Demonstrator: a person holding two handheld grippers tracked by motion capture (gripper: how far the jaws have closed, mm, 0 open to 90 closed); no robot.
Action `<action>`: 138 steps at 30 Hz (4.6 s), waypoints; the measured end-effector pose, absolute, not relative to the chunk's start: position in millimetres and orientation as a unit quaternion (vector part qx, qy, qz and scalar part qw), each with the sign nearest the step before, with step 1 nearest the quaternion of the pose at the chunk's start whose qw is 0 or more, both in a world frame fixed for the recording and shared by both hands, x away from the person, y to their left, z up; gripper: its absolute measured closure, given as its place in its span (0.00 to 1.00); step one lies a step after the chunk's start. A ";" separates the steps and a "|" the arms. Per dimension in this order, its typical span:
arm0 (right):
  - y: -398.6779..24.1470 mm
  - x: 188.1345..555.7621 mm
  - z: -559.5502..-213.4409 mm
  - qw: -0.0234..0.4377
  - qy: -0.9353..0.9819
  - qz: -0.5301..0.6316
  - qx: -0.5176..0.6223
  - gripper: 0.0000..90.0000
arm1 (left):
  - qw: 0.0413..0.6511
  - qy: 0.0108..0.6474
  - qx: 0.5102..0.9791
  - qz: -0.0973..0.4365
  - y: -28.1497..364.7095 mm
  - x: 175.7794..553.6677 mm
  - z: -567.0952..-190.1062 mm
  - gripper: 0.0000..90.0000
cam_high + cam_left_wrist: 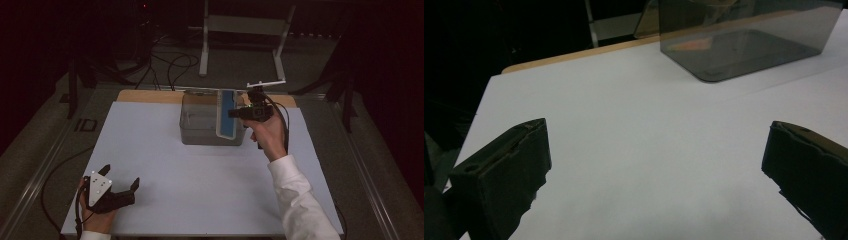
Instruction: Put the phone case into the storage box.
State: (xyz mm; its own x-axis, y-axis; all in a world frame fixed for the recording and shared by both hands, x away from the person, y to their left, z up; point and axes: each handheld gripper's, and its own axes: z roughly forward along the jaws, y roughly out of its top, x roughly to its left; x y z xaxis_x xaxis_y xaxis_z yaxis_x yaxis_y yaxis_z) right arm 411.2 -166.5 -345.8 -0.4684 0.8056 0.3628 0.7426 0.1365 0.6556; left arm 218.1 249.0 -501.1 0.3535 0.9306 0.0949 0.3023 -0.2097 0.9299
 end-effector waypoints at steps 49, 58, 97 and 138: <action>-169.4 464.9 -356.2 0.100 0.735 0.338 0.580 0.90 | 0.450 0.450 0.679 0.366 251.6 215.3 -498.8 0.00; -171.4 473.7 -363.9 0.101 0.731 0.322 0.592 0.90 | 0.453 0.451 0.676 0.366 252.8 214.2 -498.0 0.01; -165.3 496.6 -396.9 0.109 0.735 0.263 0.616 0.89 | 0.458 0.454 0.670 0.367 254.8 213.3 -497.6 0.01; -161.0 505.5 -433.8 0.101 0.727 0.233 0.638 0.89 | 0.459 0.453 0.670 0.368 255.7 212.5 -497.1 0.01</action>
